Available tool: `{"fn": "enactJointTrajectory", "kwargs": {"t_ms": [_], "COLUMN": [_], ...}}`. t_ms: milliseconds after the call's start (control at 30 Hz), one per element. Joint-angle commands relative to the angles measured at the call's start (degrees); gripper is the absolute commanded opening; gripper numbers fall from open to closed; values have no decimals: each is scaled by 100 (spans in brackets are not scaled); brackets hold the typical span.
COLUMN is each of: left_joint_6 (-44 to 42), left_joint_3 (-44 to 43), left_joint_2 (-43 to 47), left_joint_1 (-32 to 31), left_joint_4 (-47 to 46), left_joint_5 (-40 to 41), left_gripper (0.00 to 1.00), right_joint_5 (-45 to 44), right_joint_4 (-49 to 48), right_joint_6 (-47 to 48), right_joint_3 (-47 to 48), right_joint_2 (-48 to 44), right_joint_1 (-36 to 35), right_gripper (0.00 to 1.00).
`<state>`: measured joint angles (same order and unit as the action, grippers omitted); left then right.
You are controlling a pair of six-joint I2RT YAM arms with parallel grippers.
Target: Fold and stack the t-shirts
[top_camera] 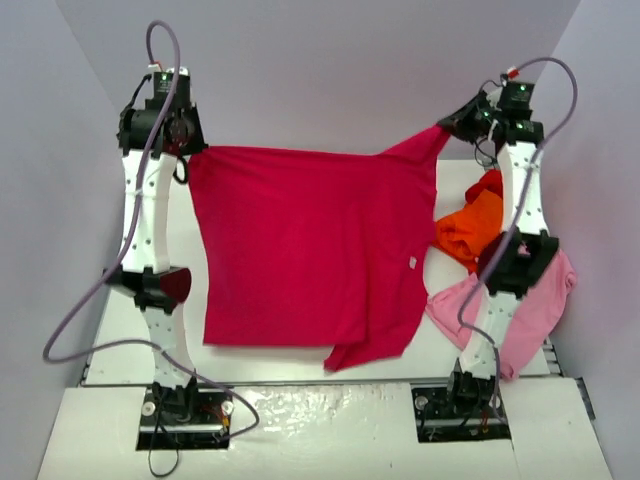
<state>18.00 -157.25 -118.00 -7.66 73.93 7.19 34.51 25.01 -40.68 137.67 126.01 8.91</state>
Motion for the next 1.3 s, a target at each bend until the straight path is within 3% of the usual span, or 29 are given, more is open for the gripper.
{"fn": "enactJointTrajectory", "kwargs": {"t_ms": [0,67,133,233,400,733,833,1000,1267], "left_joint_6": [-41,-194,-311,-399,-483,-398,-411,-354,-200], "left_joint_3": [-783,-567,-413,-291,241,3146,3209,2564,2613], "left_joint_2": [777,1183,1766,2510,3181,4274,4543,4754,6129], "left_joint_1": [142,141,137,134,133,138,133,133,141], "left_joint_4": [-893,-1390,-1736,-1992,-2004,-2010,-1963,-1453,-1056], "left_joint_5": [-523,-569,-574,-513,-232,162,296,221,-864], "left_gripper": [0,0,0,0,0,0,0,0,0], "right_joint_5": [938,1285,1371,1433,1245,1342,1434,1394,1433], "right_joint_4": [-1799,-3094,-3680,-3697,-3571,-3416,-3338,-2847,-2052], "right_joint_6": [-1373,-1927,-2017,-1598,-789,-444,-408,-116,-27], "right_joint_3": [1587,1110,730,411,-906,-3419,-3772,-3929,-4331], "right_joint_2": [-46,-266,-661,-1290,-2446,-3372,-3697,-4431,-6555], "right_joint_1": [-9,33,65,133,314,357,357,349,148], "right_gripper": [0,0,0,0,0,0,0,0,0]}}
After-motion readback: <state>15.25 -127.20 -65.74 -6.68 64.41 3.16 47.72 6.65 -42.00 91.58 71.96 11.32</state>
